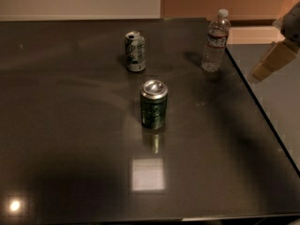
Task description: Move water bottle near 7up can
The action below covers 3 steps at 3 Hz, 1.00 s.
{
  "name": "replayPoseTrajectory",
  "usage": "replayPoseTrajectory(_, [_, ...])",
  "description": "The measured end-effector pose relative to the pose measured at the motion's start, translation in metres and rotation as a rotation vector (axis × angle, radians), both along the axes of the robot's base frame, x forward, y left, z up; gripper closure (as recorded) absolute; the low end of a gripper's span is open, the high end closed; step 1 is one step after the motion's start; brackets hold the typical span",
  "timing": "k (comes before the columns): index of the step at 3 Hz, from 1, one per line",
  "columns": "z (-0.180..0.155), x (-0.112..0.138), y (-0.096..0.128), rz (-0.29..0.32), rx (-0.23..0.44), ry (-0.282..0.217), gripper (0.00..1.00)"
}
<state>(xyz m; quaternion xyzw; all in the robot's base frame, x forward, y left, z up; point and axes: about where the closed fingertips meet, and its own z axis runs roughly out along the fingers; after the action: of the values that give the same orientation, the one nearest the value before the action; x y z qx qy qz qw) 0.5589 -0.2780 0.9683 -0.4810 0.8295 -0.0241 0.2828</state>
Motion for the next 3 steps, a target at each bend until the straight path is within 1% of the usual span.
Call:
replayPoseTrajectory(1, [0.001, 0.038, -0.007, -0.042, 0.086, -0.057, 0.0])
replayPoseTrajectory(2, [-0.001, 0.075, -0.005, -0.072, 0.172, -0.084, 0.0])
replayPoseTrajectory(3, [-0.005, 0.108, 0.007, -0.087, 0.253, -0.098, 0.0])
